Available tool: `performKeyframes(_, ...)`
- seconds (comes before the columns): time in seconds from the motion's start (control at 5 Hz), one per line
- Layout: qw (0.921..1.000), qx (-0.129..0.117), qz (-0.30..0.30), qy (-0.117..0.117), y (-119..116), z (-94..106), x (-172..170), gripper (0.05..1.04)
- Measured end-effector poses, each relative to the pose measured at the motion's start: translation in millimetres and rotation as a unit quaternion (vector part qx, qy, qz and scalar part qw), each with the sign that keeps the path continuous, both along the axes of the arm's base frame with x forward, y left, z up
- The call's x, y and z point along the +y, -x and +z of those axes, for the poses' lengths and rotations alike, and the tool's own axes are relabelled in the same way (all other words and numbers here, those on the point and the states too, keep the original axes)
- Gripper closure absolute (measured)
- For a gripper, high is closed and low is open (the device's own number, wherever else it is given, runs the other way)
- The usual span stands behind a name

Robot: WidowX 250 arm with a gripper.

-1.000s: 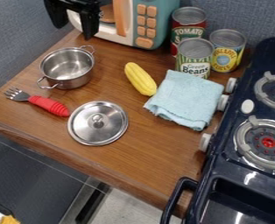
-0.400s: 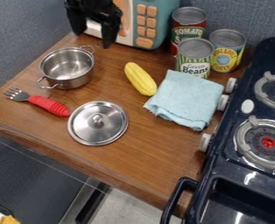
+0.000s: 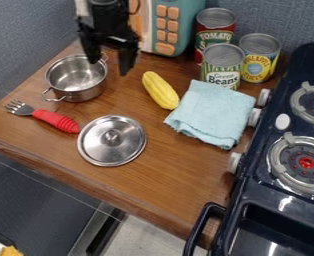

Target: Move the silver pot to the left edge of the table

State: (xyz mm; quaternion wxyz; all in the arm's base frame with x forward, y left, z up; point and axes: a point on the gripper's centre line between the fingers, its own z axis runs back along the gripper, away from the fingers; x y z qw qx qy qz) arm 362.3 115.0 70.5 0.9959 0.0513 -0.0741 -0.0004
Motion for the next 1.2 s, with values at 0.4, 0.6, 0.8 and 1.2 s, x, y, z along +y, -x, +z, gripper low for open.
performKeyframes(0.4,0.9996,0.009,0.015,0.022,3,-12.5,11,0.083)
performKeyframes(0.6,0.9995,0.018,0.014,0.021,4,-19.5,12,0.083)
performKeyframes(0.8,0.9997,0.015,0.013,0.016,3,-19.8,13,0.083)
performKeyframes(1.2,0.9998,0.018,0.012,0.003,3,-31.9,17,0.083)
